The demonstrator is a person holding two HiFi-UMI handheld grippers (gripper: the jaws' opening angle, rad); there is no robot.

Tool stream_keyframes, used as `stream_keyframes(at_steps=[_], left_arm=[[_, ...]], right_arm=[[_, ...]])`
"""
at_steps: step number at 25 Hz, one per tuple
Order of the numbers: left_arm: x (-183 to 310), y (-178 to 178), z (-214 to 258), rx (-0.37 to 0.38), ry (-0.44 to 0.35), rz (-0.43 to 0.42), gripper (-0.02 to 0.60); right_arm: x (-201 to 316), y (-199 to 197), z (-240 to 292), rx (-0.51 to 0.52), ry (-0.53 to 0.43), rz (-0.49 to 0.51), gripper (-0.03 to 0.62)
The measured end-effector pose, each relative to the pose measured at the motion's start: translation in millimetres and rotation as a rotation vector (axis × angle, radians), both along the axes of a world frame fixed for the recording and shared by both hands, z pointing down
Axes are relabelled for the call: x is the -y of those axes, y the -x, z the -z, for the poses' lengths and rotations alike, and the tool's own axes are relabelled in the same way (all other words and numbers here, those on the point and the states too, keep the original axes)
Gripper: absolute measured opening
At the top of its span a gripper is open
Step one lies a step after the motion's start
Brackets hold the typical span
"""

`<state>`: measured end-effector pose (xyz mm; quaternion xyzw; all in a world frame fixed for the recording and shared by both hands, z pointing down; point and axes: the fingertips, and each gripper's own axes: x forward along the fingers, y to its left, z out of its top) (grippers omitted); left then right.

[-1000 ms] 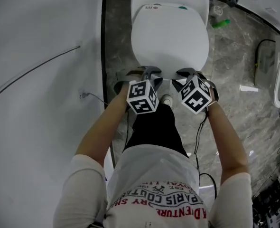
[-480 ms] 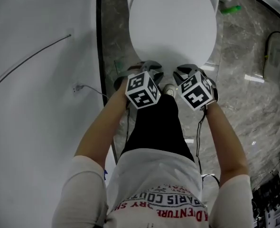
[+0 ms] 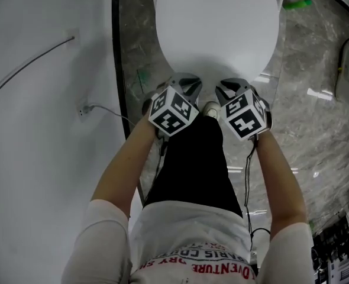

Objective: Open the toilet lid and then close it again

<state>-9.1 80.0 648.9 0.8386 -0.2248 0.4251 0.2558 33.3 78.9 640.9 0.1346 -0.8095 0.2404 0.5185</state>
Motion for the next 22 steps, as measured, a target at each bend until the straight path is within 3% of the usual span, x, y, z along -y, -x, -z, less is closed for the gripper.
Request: stream_keyframes(at_steps=[4,12,17,19,22], left_arm=[[0.3,3.9,-22.3,-0.020,0.005,0.061,0.025],[7.0,4.1,-39.5,-0.032,0.001,0.169,0.008],[3.9,-1.1,-37.8,0.026,-0.014,0.174,0.008],[2.0,-0.2,-34.9,0.032,-0.002,0.183,0.008],[4.1,4.4,-15.2,-0.019,0.015,0.259,0.008]], right_arm=[[-0.7,2.3,-23.1,-0.015,-0.033,-0.010,0.069],[9.5,-3.7,-45.7,-0.029,-0.017,-0.130,0.023],[8.9,-9.1,-44.3,-0.041,-0.020,-0.213,0.015],[9.4,-9.3,-42.6,-0.017,0.005,-0.270,0.014],[14.4,-8.3,-26.6,0.044,0.018,-0.345,0.014]])
